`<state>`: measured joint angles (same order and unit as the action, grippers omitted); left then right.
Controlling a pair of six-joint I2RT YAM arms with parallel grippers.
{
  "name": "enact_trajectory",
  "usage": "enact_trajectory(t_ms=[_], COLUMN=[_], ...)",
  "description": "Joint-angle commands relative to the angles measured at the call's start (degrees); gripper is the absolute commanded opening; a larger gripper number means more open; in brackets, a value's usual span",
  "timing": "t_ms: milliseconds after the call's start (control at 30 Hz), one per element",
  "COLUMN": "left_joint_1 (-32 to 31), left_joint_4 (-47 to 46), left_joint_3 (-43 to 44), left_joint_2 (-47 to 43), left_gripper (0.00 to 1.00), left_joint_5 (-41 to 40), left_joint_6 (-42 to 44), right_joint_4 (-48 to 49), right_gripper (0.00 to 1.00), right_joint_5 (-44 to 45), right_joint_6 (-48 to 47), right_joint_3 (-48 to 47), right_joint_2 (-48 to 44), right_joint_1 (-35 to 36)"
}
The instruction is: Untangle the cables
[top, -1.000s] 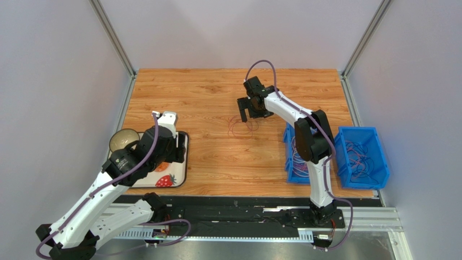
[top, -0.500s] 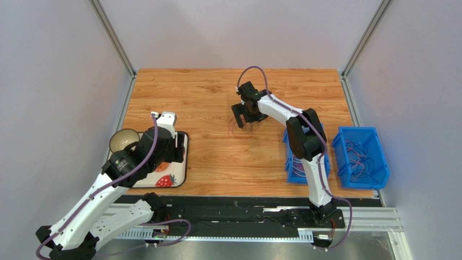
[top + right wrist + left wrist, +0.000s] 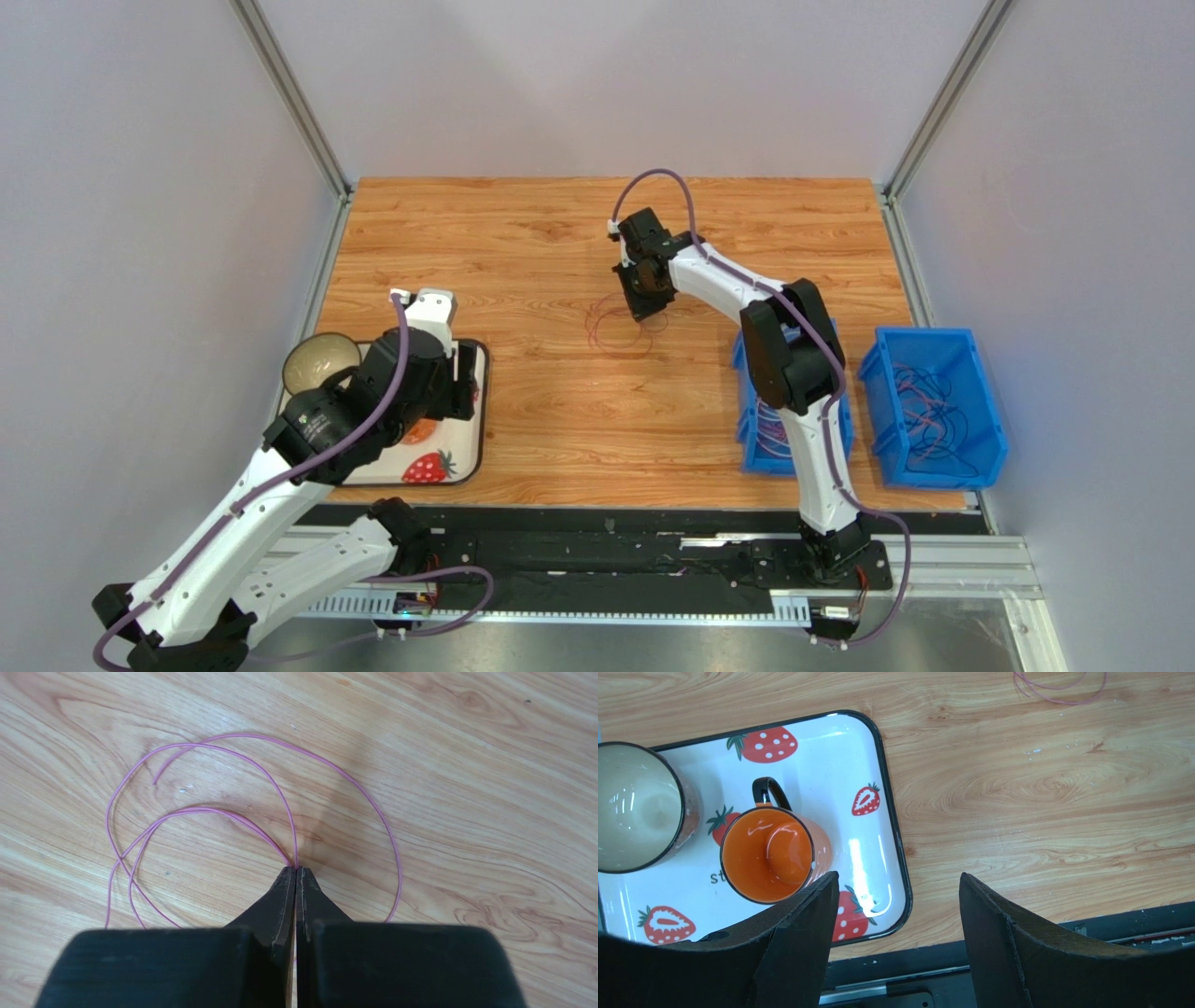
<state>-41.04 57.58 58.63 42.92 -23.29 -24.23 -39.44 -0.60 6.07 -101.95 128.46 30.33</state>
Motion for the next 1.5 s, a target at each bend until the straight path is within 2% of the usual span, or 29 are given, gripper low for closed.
enact_trajectory(t_ms=[0,267,633,867,1133,1333,1467], left_joint_1=[0.26,0.52,0.61,0.61,0.52,0.61,0.61], left_joint_4=[-1.42,-1.42,-1.68,-1.86,-1.95,-2.12,-2.12], left_joint_3=[-0.27,-0.27,-0.45,-0.54,-0.62,-0.71,-0.71], left_joint_2=[0.15,0.50,0.41,0.41,0.24,0.41,0.50], left_gripper=[0.72,0.71,0.68,0.68,0.67,0.66,0.66], left_joint_5=[-0.79,-1.15,-0.79,-0.44,-0.27,0.00,0.35], left_joint_6=[0.76,0.76,0.94,1.11,1.11,1.20,1.29], right_joint_4=[2.08,3.23,0.24,-1.16,-5.03,-6.26,-7.05], right_gripper=[0.00,0.00,0.00,0.00,0.00,0.00,0.00], right_joint_5=[-4.93,-10.03,-6.61,-0.73,8.41,17.73,27.56], right_joint_6=[1.66,5.53,9.40,11.51,12.04,12.39,11.34], right_joint_3=[3.77,5.45,6.15,4.40,-2.10,-3.25,-5.88], right_joint_2=[-0.22,-12.52,-33.43,-45.82,-55.42,-62.70,-66.06], right_joint_1=[0.35,0.35,0.35,-0.62,-2.82,-3.96,-4.22])
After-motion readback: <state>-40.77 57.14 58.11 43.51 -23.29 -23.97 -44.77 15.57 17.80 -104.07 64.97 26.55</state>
